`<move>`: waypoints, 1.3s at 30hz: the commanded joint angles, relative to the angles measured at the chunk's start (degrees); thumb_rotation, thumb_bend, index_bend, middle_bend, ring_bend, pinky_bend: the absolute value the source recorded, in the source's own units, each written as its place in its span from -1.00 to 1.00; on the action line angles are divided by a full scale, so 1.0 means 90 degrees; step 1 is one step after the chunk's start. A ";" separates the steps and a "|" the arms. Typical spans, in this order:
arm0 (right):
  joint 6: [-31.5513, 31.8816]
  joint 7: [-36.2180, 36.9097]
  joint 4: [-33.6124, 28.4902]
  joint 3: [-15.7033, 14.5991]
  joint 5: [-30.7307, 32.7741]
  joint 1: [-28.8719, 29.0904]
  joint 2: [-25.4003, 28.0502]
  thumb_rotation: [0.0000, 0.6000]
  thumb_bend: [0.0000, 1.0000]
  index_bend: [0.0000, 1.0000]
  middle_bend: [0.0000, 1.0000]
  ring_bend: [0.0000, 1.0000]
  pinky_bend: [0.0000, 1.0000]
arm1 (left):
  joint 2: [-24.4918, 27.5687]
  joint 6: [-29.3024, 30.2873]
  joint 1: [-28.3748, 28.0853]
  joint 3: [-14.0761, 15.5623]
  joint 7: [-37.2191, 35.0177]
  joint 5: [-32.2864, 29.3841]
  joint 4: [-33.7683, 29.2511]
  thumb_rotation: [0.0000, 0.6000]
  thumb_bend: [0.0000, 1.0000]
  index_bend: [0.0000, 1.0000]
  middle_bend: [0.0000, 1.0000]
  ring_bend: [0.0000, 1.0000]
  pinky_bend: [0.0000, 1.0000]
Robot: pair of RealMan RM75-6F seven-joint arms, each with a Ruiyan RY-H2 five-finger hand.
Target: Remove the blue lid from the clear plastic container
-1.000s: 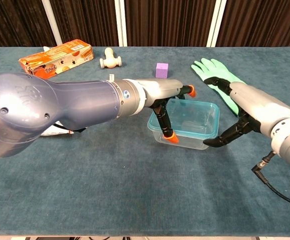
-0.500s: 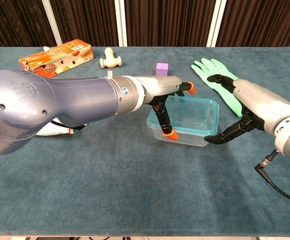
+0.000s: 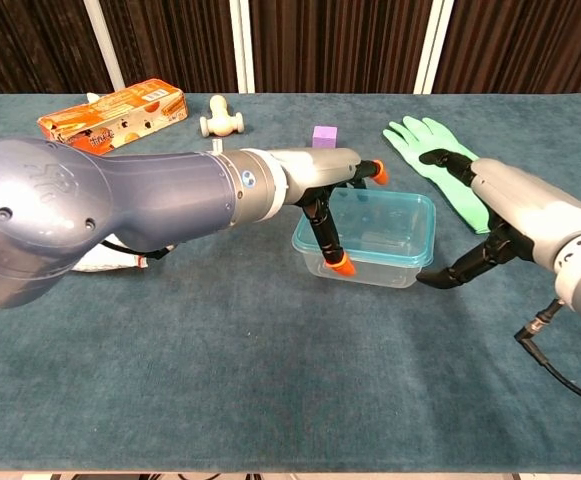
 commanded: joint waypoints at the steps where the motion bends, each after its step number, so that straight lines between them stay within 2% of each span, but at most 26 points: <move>1: 0.0003 0.0023 -0.0002 0.0009 0.0022 -0.0007 -0.0008 1.00 -0.52 -1.00 -1.00 -1.00 -1.00 | 0.0017 -0.0018 0.0003 0.0012 0.0006 -0.0014 -0.0010 1.00 -0.54 -0.81 -0.48 -0.65 -0.39; 39: 0.0057 0.0112 -0.0213 0.0192 0.0217 0.0030 -0.0047 1.00 -0.52 -1.00 -1.00 -1.00 -1.00 | -0.0076 -0.0050 -0.0074 0.0073 0.0100 -0.0032 0.0049 1.00 -0.53 -0.81 -0.48 -0.64 -0.34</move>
